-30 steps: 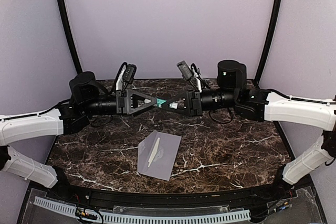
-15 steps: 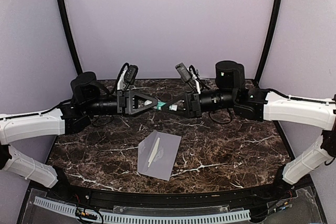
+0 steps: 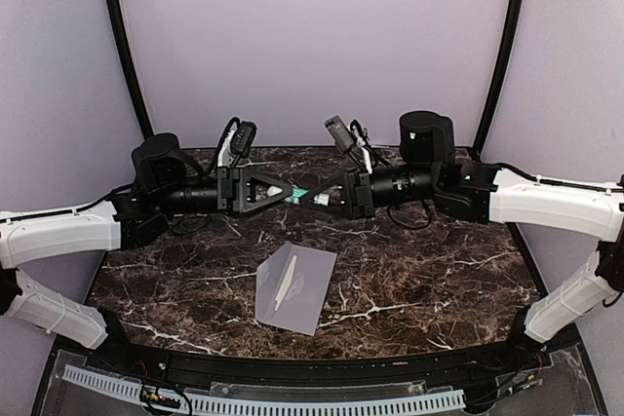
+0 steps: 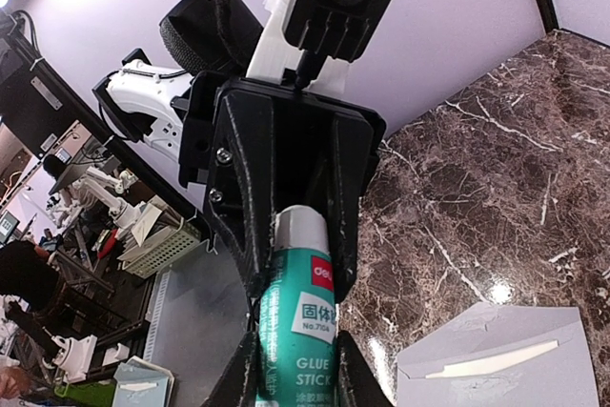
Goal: Place the letter into the envelope and seal it
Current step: Adjust the solid glue.
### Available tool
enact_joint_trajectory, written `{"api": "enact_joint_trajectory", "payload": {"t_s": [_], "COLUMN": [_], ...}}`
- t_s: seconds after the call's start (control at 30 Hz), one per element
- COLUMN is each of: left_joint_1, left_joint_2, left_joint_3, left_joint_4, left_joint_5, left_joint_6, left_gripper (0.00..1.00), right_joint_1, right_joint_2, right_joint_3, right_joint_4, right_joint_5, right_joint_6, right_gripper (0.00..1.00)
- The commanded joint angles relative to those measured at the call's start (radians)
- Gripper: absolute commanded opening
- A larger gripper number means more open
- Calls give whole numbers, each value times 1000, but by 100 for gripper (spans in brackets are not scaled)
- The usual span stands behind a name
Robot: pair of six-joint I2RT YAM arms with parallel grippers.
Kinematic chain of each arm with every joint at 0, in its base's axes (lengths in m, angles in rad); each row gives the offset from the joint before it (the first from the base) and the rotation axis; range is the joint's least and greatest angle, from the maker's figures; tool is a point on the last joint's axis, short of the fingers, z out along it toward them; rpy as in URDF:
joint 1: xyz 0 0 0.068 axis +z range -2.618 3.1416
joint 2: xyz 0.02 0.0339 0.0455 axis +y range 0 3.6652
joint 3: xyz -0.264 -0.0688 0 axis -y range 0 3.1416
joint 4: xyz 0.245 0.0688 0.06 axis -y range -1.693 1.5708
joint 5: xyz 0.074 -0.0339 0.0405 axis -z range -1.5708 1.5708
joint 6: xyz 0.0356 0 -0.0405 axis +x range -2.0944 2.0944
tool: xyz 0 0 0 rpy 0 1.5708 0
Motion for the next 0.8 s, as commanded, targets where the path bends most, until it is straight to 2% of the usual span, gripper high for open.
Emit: {"api": "enact_joint_trajectory", "payload": {"t_s": [0.0,0.17,0.27,0.4,0.5,0.6,0.77], "left_joint_1": [-1,0,-1,-1,-1,-1,-1], "left_joint_2": [-7,-17,-30,-47,-50,-46,-45], "left_joint_3": [-12,-28,-33,-46,-48,-51,-53], "left_joint_4": [48,97,106,116,110,118,130], "left_joint_5": [12,-5,-28,-60,-68,-66,-63], "left_joint_6": [-7,-18,-14,-10,-6,-11,-17], "left_gripper": [4,0,0,0,0,0,0], "right_joint_1": [-3,0,6,16,22,31,47], "right_joint_2": [2,-12,-12,-2,7,22,45], "right_joint_3": [1,-77,-109,-116,-117,-106,-86], "right_joint_4": [88,264,348,387,416,428,412], "right_joint_5": [28,62,73,70,50,30,25], "right_joint_6": [38,161,217,239,258,265,259], "right_gripper": [24,40,43,40,30,26,27]}}
